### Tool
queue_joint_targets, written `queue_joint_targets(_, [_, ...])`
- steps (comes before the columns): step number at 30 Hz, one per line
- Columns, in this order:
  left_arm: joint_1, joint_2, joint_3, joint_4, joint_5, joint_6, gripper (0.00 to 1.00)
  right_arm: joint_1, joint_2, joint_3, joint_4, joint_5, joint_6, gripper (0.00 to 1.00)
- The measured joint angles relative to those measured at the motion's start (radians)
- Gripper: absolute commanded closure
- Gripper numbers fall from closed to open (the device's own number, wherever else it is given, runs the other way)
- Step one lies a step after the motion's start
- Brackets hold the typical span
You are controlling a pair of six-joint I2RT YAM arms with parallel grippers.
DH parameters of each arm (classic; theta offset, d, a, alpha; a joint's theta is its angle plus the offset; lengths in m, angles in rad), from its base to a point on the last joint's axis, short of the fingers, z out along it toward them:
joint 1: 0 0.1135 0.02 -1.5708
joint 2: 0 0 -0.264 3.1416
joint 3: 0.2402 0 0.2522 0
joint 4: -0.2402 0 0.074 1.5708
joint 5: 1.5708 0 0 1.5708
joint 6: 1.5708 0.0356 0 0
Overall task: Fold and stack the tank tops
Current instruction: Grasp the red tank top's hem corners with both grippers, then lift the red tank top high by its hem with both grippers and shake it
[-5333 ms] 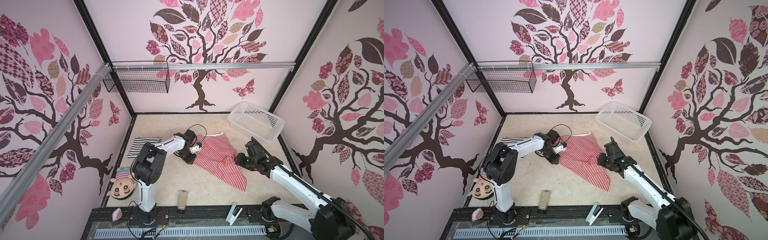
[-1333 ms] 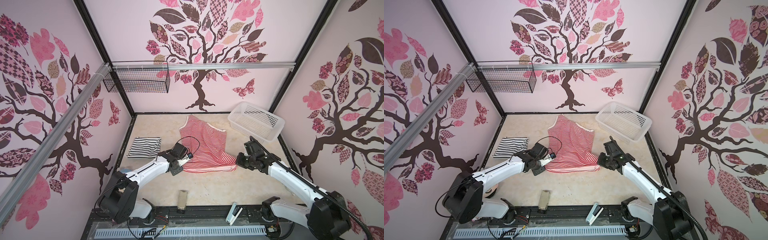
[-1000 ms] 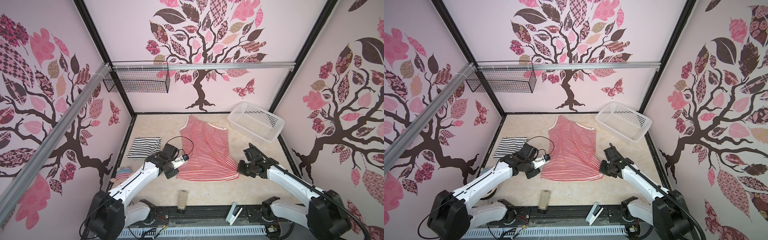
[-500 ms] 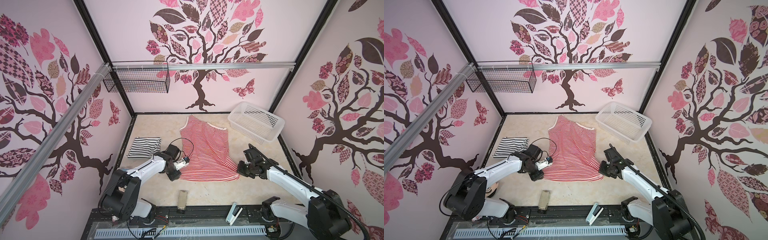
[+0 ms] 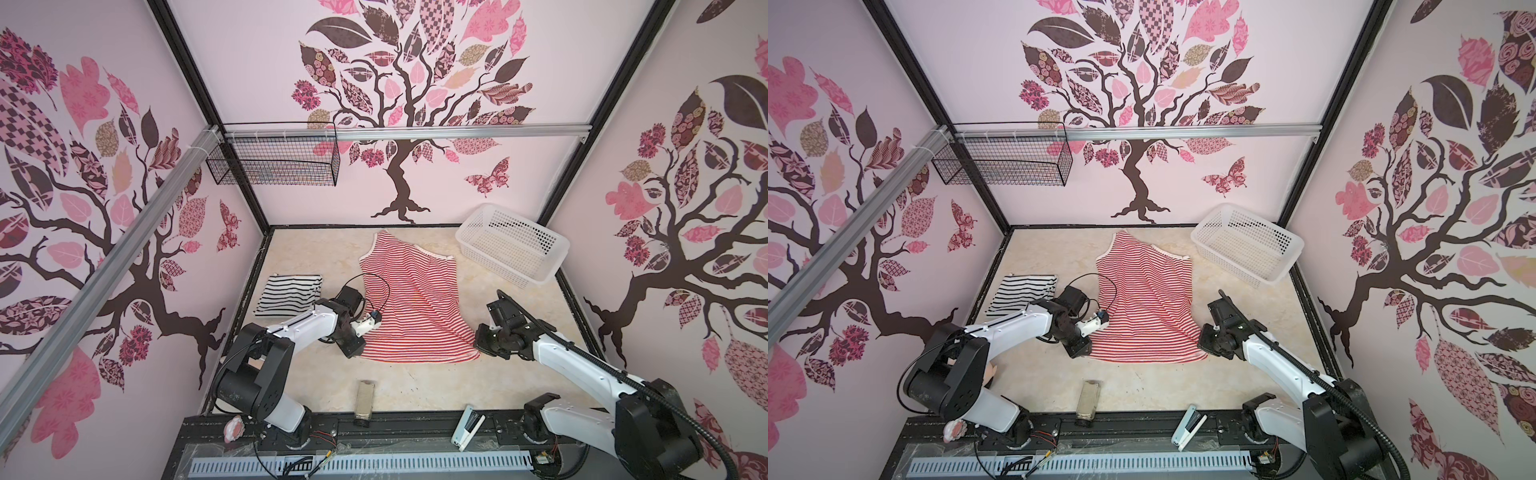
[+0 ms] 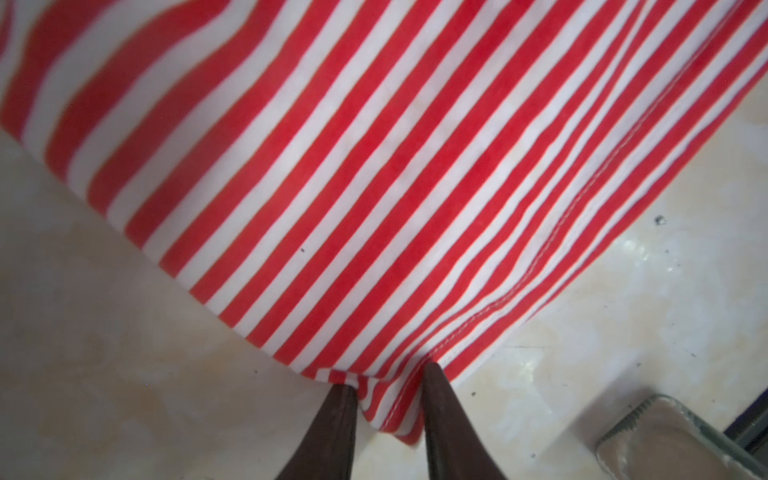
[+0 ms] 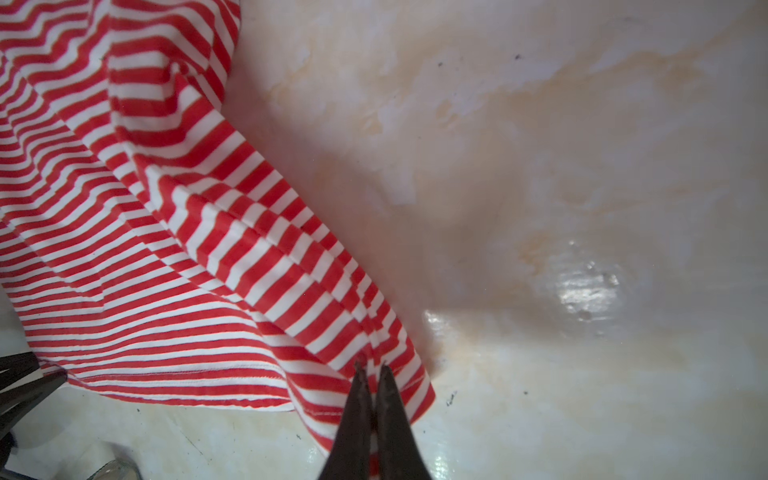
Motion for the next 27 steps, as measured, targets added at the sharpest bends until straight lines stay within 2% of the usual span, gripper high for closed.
queue_joint_targets(3, [0.001, 0.014, 0.011, -0.005, 0.008, 0.002, 0.98, 0.000, 0.000, 0.000, 0.005, -0.003, 0.000, 0.96])
queue_joint_targets(4, [0.001, 0.016, 0.013, -0.008, 0.013, 0.004, 1.00, 0.000, 0.000, 0.000, 0.007, -0.005, 0.000, 0.97])
queue_joint_targets(8, [0.009, 0.017, 0.028, -0.053, 0.043, -0.001, 1.00, 0.000, 0.000, 0.005, 0.013, -0.024, 0.000, 1.00])
queue_joint_targets(14, [0.114, 0.009, 0.211, -0.206, 0.174, -0.026, 1.00, 0.000, -0.011, 0.132, -0.010, -0.039, -0.005, 1.00])
queue_joint_targets(17, [0.129, -0.024, 0.260, -0.228, 0.197, -0.032, 1.00, 0.000, -0.010, 0.203, -0.007, -0.037, -0.018, 1.00])
queue_joint_targets(24, [0.145, -0.084, 0.287, -0.315, 0.223, -0.048, 1.00, 0.002, -0.011, 0.254, -0.054, -0.049, -0.027, 1.00])
queue_joint_targets(27, [0.171, -0.133, 0.375, -0.366, 0.227, -0.058, 1.00, 0.002, -0.011, 0.376, -0.109, -0.052, -0.046, 1.00])
